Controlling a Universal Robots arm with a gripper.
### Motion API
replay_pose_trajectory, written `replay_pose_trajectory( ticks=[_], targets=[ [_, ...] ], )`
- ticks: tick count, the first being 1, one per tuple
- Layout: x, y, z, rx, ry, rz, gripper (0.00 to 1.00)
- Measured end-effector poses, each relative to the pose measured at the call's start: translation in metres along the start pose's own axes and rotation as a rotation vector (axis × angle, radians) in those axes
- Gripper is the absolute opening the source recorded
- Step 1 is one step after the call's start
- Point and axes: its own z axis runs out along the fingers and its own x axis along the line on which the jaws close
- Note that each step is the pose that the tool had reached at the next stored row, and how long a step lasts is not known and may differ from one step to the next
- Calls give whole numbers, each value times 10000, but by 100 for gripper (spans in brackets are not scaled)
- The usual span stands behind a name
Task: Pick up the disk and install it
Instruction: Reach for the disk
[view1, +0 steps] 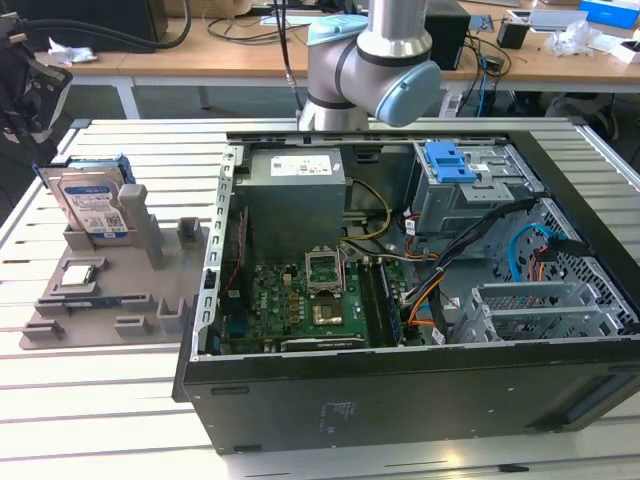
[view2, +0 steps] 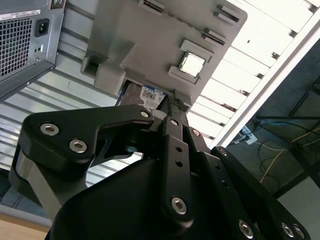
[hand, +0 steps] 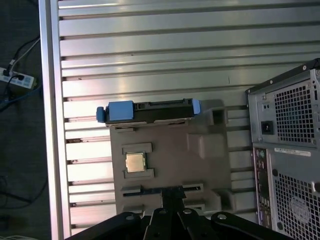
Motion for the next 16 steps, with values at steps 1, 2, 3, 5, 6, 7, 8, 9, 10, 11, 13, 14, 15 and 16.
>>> replay_pose_trajectory(
  ticks=[1, 2, 3, 5, 6, 7, 8, 9, 10, 11, 13, 14, 15, 16],
  targets=[
    [22, -2, 0, -1, -1, 0, 11],
    [52, -4, -1, 0, -1, 0, 11],
    [79, -6, -2, -1, 0, 0, 11],
    [135, -10, -4, 0, 0, -2, 11],
    [152, -11, -4, 0, 0, 0, 11],
    [169, -13, -4, 0, 0, 0, 11],
    [184, -14, -5, 0, -1, 0, 11],
    [199, -15, -5, -1, 0, 0, 11],
    [213, -16, -5, -1, -1, 0, 11],
    [228, -17, -6, 0, 0, 0, 11],
    [265, -20, -7, 0, 0, 0, 11],
    [290, -22, -8, 0, 0, 0, 11],
    [313, -23, -8, 0, 0, 0, 11],
    [333, -25, -9, 0, 0, -1, 11]
  ],
)
